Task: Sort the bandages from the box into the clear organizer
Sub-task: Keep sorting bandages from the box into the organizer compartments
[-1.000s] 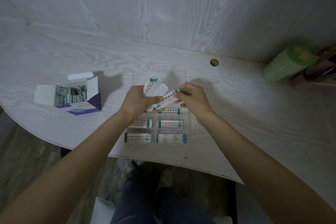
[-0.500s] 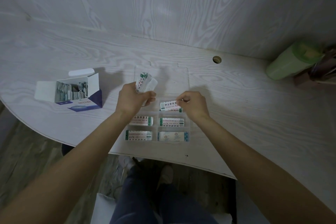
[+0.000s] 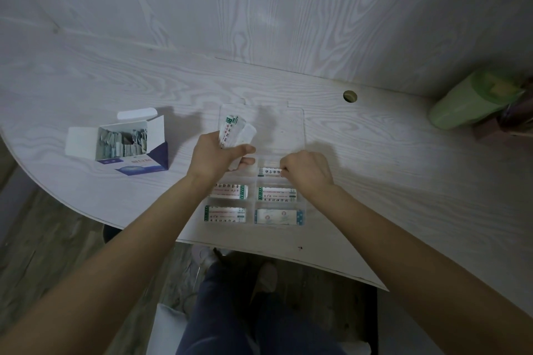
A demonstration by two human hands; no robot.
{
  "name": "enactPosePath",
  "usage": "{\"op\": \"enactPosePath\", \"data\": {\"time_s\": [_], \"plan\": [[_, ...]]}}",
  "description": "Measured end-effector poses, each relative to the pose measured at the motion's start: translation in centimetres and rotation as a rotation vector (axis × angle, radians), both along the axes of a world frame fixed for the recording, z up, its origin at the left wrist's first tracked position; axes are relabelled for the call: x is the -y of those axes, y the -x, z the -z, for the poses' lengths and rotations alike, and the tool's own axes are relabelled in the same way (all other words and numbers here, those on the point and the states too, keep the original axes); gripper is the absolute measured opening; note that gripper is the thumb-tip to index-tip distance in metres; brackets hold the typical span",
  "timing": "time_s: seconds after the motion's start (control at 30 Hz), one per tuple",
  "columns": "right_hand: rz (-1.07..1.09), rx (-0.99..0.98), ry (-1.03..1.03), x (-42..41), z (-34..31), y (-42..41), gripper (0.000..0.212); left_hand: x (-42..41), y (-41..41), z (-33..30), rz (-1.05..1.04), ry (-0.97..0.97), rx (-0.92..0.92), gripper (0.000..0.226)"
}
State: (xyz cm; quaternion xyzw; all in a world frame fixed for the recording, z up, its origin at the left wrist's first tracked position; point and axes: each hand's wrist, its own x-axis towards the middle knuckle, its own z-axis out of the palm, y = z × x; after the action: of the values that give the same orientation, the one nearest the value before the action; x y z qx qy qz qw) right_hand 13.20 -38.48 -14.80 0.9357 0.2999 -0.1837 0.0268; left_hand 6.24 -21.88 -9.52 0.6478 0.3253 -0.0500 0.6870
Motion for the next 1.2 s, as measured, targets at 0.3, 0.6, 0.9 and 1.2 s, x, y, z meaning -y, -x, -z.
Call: {"op": "enactPosePath", "data": {"time_s": [0.3,0.6,0.9,1.2], "plan": [[-0.189,0.045,0.056,-0.5,0.2,-0.7,0.027,0.5,-0.1,-0.5,0.016,0.017,0.011,0.019],[0.563,-0.601,-1.029,-0.8,-5.4,0.5,0.011,0.6,0.1,-1.4,0.068,0.110,0.017,0.023],[0.586,-0.695,-1.104,-0.4,-6.1,0.4,0.010,1.2,0.6,-2.5,0.267,0.077,0.066,0.026],[0.658,-0.779,-1.218,-0.6,-5.9,1.2,0.013,0.6,0.1,-2.1,0.191,-0.124,0.043,0.004]]}}
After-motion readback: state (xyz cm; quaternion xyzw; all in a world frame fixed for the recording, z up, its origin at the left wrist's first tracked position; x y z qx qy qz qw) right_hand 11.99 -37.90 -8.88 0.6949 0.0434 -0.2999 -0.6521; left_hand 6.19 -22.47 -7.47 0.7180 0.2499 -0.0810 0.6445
